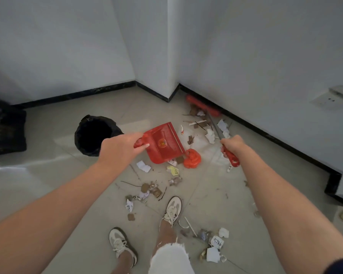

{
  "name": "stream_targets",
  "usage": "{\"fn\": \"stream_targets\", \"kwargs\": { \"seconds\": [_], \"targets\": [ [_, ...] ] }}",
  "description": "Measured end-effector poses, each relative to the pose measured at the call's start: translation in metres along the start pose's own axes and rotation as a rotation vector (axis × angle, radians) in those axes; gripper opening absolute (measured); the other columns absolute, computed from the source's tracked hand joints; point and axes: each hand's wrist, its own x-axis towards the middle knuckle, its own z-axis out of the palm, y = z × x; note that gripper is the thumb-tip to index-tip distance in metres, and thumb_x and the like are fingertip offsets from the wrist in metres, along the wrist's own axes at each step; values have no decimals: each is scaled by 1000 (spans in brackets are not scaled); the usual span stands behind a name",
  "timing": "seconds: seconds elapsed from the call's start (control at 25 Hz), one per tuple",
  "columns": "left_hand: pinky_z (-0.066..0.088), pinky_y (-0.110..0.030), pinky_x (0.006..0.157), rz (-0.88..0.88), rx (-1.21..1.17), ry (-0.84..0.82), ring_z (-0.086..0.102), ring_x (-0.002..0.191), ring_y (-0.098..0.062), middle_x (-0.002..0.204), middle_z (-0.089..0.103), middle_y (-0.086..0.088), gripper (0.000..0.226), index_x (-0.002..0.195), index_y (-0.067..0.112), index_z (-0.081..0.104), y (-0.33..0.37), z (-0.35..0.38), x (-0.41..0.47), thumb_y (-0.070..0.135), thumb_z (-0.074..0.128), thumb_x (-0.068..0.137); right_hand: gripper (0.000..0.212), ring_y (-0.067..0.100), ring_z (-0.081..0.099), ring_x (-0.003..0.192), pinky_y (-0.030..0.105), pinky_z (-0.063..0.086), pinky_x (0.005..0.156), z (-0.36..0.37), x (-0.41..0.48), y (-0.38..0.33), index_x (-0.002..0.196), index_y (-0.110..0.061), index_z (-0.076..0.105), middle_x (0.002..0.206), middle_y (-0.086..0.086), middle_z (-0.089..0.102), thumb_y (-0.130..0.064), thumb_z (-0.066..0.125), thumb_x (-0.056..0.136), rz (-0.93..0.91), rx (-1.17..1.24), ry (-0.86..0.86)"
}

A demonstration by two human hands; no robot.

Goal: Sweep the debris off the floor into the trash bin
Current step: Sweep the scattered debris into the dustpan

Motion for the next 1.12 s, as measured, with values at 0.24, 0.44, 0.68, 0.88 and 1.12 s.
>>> {"fn": "stream_targets", "kwargs": {
  "seconds": [0.24,0.44,0.68,0.88,1.12],
  "targets": [
    [55,-36,66,-259,-194,-133,61,71,-6,77,67,9,17,94,31,72,-36,-11,-7,46,69,87,38,18,43,41,26,42,45,30,52,25,127,-22,52,61,12,53,-18,33,95,161,7,-81],
    [53,-38,67,-283,-179,-192,60,68,-14,73,63,8,21,96,25,71,-75,-25,-11,44,69,87,43,17,42,43,23,40,39,48,1,87,137,-31,42,61,10,46,-16,30,99,194,-62,-136],
    [51,-37,65,-173,-139,-206,59,72,-17,75,64,7,25,91,25,67,-88,-45,-52,50,63,90,46,15,42,35,21,39,34,72,-133,155,145,-29,37,56,9,46,-17,31,101,268,-295,-205],
    [49,-26,54,83,-103,-237,66,67,-8,77,69,11,50,96,28,70,-109,-49,-119,67,40,85,42,12,33,25,17,30,31,99,-219,183,135,-20,54,47,7,38,-10,38,97,258,-171,-171],
    [48,-32,45,114,-68,-107,65,60,-13,65,63,8,49,86,23,69,-113,-68,-109,64,41,83,36,8,33,30,16,30,28,58,-225,164,131,-33,49,53,5,40,-17,41,100,254,119,-35]
  ]
}}
